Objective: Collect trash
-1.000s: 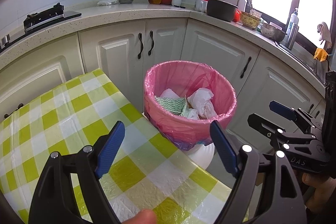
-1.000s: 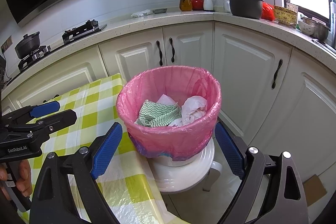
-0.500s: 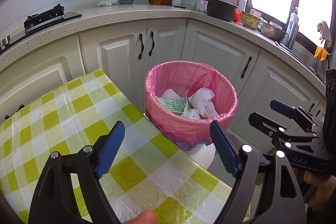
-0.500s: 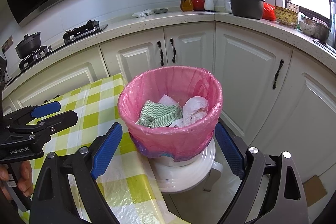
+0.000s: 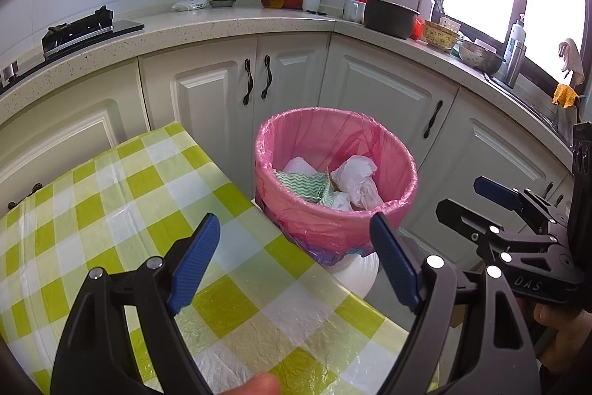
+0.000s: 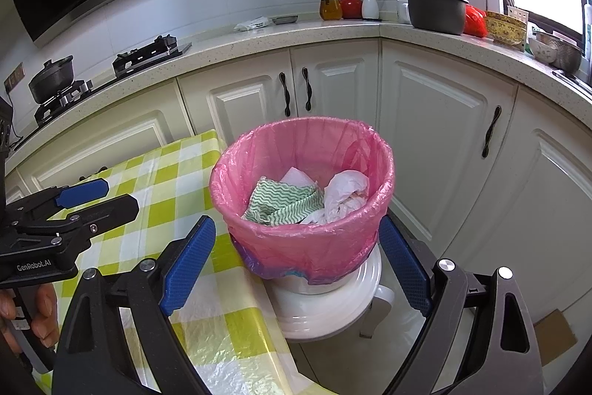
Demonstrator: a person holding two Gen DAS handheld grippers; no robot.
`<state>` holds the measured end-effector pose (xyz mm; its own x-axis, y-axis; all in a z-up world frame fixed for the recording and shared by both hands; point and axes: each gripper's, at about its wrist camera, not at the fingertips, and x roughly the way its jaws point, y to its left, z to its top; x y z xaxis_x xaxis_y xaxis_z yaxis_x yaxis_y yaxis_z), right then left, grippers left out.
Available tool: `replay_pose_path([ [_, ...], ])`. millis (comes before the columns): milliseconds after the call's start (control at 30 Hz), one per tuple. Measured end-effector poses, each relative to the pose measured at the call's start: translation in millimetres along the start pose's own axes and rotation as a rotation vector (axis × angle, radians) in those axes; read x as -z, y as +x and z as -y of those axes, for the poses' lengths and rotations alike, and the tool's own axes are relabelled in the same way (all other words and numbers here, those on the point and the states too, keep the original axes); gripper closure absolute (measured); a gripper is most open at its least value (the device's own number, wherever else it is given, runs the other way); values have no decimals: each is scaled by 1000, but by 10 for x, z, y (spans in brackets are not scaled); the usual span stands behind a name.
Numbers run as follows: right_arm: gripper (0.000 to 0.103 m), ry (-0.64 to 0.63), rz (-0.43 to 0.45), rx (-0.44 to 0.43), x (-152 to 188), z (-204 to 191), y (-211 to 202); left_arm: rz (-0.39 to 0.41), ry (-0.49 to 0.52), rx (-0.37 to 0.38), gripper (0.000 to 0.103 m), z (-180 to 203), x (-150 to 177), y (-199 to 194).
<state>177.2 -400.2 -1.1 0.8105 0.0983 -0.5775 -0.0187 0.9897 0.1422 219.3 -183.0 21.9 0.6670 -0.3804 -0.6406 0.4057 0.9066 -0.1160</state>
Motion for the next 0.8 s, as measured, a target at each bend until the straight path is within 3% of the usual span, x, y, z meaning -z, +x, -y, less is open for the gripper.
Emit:
replay_pose_path([
  [800, 18, 0, 0, -1, -2, -1, -1, 1, 3, 3, 23, 13, -10, -5],
])
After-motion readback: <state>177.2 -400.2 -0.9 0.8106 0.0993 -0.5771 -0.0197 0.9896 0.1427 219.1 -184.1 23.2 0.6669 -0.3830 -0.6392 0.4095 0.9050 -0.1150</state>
